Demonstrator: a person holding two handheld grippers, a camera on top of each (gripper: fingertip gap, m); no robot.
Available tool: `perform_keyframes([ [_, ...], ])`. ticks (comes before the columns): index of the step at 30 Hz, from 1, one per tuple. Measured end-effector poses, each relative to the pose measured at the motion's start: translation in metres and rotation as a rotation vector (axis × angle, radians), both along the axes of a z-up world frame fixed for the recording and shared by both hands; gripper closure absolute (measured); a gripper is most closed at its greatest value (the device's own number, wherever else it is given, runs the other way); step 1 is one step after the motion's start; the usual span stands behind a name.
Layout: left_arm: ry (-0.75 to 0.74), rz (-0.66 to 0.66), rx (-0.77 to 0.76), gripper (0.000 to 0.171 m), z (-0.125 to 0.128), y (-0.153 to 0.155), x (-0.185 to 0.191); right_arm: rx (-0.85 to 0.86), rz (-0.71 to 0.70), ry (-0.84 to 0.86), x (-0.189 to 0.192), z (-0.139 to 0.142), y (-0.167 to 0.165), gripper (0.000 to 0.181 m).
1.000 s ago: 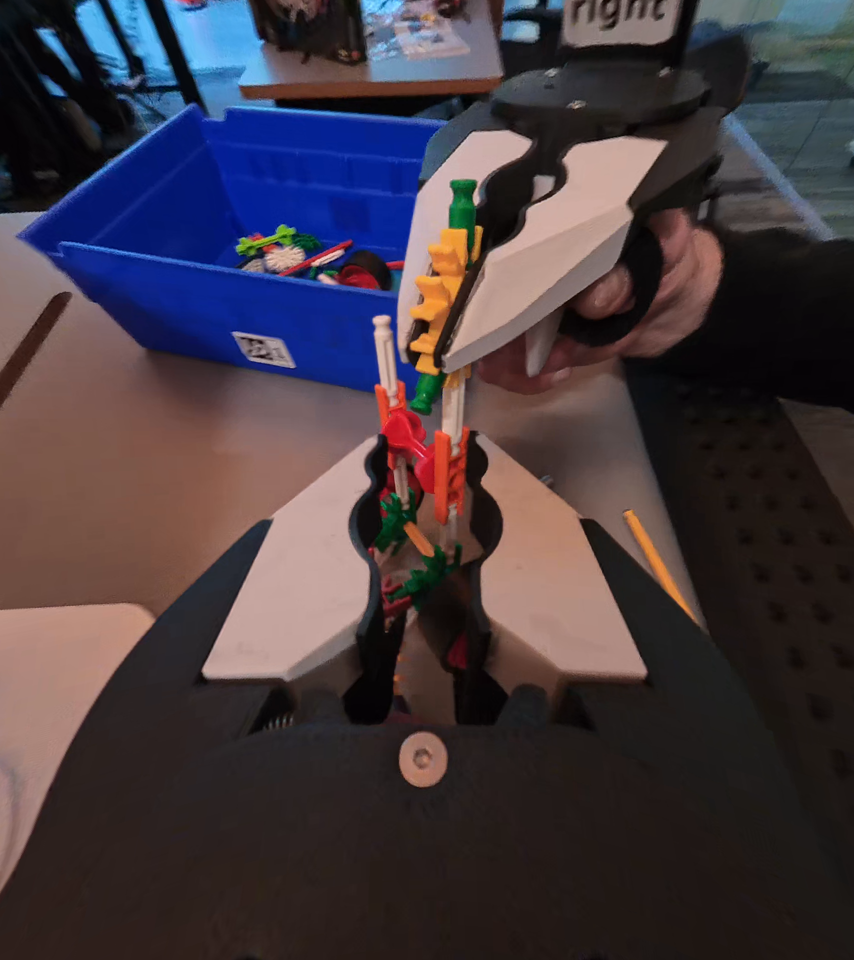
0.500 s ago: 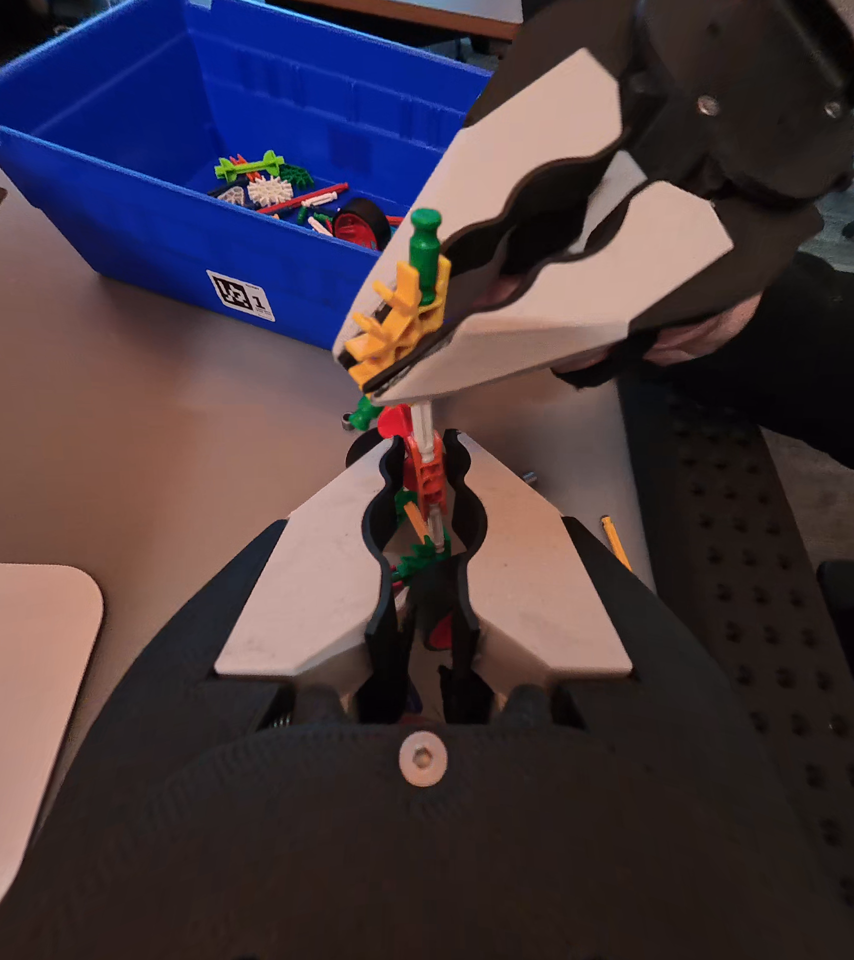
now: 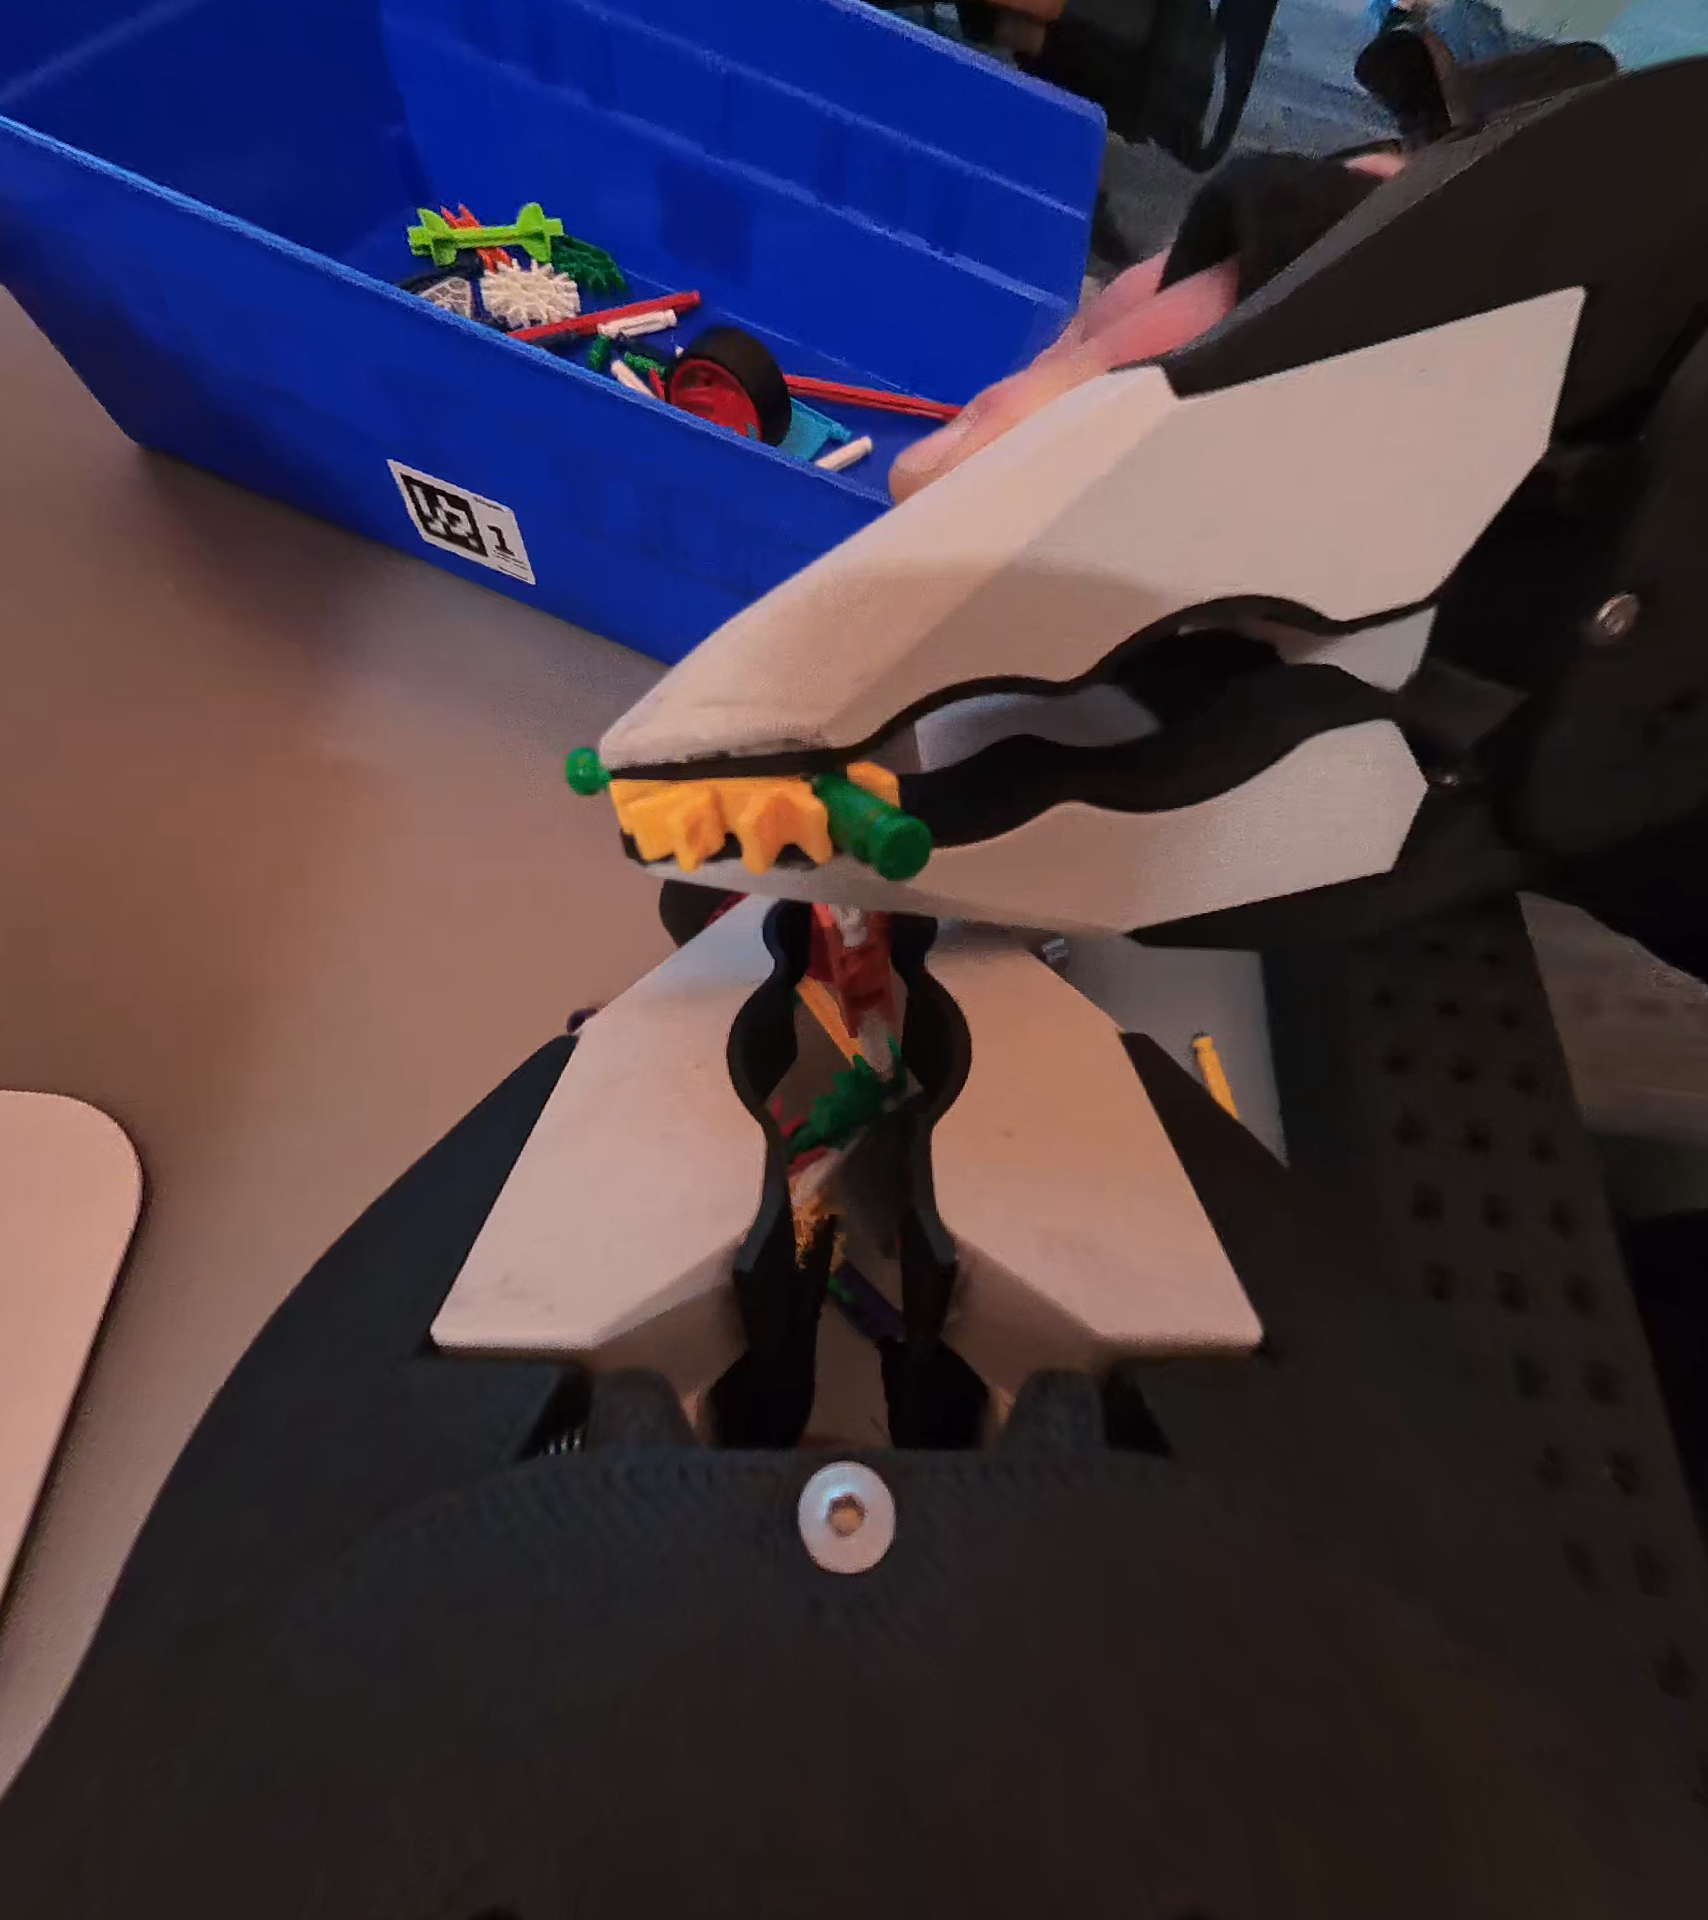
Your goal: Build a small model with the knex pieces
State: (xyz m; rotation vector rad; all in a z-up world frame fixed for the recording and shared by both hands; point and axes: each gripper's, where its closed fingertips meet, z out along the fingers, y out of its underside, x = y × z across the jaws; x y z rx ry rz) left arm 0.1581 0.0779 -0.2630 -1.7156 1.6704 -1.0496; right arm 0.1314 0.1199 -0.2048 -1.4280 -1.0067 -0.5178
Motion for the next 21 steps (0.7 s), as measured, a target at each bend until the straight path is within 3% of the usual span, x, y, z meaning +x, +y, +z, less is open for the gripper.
perform_keyframes([
  [5, -0.02, 0.03, 0.001, 0.159, 0.002, 0.012, -0.007, -0.121, 0.138, 0.45, 0.016, 0.028, -0.008, 0.178],
  [12, -0.046, -0.022, 0.058, 0.159, 0.002, 0.02, -0.014, -0.37, 0.292, 0.969, 0.068, 0.039, -0.018, 0.177],
  [17, -0.059, -0.031, 0.064, 0.158, 0.002, 0.025, -0.017, -0.412, 0.14, 1.06, 0.118, 0.025, -0.017, 0.177],
  [21, -0.062, -0.041, 0.061, 0.158, 0.0, 0.026, -0.019, -0.455, -0.052, 1.054, 0.155, -0.005, -0.013, 0.177],
])
